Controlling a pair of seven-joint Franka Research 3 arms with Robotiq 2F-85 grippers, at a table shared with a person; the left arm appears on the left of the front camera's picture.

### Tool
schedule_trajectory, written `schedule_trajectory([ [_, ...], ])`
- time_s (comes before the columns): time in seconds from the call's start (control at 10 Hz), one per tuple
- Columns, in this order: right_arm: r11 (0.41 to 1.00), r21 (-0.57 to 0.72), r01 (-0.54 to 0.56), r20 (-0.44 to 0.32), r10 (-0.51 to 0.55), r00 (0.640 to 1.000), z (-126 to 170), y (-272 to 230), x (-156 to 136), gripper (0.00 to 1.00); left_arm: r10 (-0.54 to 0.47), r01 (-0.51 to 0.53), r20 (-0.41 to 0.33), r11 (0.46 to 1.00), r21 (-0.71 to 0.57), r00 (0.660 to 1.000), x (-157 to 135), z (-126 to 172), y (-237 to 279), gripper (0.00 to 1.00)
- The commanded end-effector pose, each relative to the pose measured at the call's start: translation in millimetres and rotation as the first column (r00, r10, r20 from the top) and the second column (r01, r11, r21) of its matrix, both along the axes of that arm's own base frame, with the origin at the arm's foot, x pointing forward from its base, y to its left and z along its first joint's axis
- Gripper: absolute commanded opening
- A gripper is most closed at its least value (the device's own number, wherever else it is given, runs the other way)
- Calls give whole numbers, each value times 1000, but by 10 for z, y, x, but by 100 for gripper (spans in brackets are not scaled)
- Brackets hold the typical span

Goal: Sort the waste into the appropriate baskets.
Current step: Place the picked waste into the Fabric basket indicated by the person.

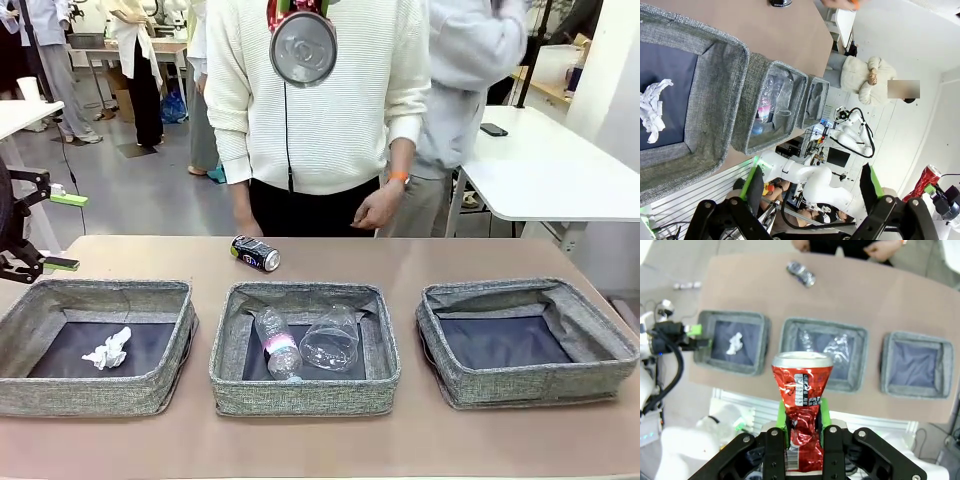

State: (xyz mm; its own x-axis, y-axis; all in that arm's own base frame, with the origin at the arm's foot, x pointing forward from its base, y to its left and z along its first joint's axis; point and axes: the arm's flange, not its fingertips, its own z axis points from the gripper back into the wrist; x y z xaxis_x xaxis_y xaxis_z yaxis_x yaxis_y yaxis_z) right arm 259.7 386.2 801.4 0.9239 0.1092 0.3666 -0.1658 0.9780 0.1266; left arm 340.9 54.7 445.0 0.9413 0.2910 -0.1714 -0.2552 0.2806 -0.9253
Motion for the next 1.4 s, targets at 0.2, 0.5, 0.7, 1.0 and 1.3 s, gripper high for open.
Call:
schedule_trajectory([
  [0.2, 1000, 14, 15, 0, -15, 1000, 0, -11, -18, 27, -12, 12, 17, 1000, -3, 1000, -18, 8, 8, 100],
  [0.5, 1000, 14, 15, 0, -15, 1000, 0, -11, -18, 27, -12, 12, 17, 1000, -3, 1000, -18, 8, 8, 100],
  [0.7, 1000, 14, 15, 0, -15, 1000, 0, -11, -18, 27, -12, 12, 17, 1000, -3, 1000, -18, 8, 8, 100],
  [1.0, 995, -100, -8, -43, 4, 999, -679, -662, 538, 27, -12, 12, 17, 1000, -3, 1000, -18, 8, 8, 100],
  [1.3, 995, -80, 58, -298, -79, 951, -1867, -2066, 878, 27, -12, 12, 17, 1000, -3, 1000, -18, 8, 8, 100],
])
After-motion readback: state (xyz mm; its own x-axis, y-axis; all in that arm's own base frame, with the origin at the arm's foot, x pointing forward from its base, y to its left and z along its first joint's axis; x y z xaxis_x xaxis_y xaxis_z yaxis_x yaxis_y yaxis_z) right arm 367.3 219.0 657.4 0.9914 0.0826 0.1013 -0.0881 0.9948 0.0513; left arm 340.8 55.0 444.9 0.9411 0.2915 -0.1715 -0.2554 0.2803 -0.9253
